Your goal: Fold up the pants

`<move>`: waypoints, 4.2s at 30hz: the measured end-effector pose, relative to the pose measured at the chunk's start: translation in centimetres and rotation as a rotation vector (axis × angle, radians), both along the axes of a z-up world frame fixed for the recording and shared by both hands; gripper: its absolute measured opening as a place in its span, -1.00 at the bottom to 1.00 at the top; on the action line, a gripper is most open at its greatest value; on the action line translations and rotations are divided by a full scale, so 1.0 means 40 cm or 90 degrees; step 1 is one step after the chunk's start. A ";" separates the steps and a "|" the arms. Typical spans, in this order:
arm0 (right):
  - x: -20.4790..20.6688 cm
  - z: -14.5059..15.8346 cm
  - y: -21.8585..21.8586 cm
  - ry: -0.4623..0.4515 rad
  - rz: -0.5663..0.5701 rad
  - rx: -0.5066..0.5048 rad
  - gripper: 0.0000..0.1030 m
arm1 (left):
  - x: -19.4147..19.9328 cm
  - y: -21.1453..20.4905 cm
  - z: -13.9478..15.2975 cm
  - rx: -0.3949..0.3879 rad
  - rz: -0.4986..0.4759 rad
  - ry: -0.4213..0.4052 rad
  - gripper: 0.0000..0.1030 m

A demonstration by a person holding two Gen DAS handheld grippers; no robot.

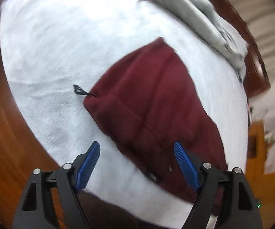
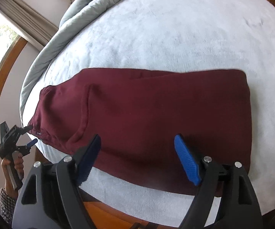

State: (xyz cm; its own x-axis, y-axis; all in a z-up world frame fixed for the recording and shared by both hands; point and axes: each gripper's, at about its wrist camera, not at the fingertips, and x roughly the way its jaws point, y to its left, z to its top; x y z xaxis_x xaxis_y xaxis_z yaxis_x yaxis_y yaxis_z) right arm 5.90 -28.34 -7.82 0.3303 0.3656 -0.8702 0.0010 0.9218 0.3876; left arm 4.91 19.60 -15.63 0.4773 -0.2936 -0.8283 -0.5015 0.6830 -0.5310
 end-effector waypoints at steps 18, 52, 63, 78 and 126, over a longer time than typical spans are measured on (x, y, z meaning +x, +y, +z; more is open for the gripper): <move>0.009 -0.038 0.024 0.004 0.015 -0.035 0.62 | 0.032 -0.010 0.028 -0.110 0.029 -0.114 0.34; -0.061 0.091 -0.184 -0.082 -0.069 0.042 0.62 | 0.137 -0.546 0.352 0.144 -0.272 -0.308 -0.46; -0.055 0.078 -0.184 -0.096 -0.038 0.077 0.62 | 0.106 -0.806 0.233 0.183 -0.452 -0.236 -0.46; -0.032 -0.026 -0.173 -0.025 -0.054 0.109 0.64 | 0.052 -0.894 0.159 0.183 -0.564 -0.232 0.64; 0.090 -0.034 0.052 0.098 0.044 0.166 -0.14 | 0.125 -0.569 0.114 0.200 -0.389 -0.064 0.78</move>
State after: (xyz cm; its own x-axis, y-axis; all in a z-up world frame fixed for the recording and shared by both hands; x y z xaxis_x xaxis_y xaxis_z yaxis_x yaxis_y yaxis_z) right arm 9.52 -26.26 -9.16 0.1689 0.5999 -0.7821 0.0191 0.7913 0.6111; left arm 9.91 -3.17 -11.07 0.3819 -0.2880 -0.8782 0.0634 0.9561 -0.2859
